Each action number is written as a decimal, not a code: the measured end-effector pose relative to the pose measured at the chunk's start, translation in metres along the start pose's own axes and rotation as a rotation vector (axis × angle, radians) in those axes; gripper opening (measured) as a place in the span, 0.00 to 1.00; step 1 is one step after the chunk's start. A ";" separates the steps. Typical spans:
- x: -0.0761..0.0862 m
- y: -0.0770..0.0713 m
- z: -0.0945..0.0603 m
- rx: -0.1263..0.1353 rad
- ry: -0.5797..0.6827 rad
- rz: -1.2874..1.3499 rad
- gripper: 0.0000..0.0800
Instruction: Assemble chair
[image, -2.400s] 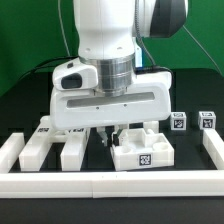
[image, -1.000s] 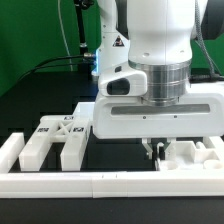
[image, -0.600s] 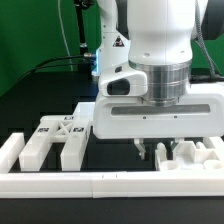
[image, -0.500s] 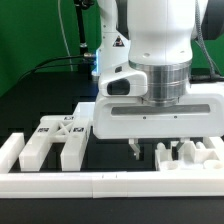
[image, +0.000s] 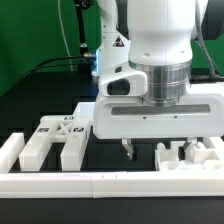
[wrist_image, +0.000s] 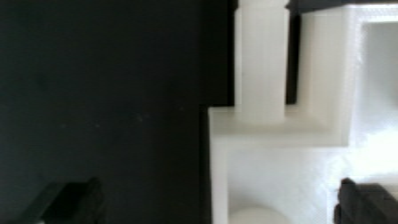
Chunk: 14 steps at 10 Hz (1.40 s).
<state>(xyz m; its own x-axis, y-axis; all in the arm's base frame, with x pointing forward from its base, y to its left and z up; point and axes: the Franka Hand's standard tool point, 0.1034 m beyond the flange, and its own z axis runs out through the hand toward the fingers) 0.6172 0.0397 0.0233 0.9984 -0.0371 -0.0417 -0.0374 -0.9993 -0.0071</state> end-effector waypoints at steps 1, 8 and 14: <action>0.000 0.000 0.000 0.000 0.000 0.000 0.81; -0.038 0.005 -0.049 0.016 -0.107 0.010 0.81; -0.076 -0.002 -0.032 0.006 -0.516 -0.009 0.81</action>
Offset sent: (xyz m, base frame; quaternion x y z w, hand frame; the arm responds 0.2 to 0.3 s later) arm -0.0297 -0.0087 0.0394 0.0369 -0.0592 0.0159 0.9974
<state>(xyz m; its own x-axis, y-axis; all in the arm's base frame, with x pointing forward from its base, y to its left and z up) 0.5432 0.0443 0.0584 0.8481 -0.0176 -0.5295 -0.0303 -0.9994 -0.0153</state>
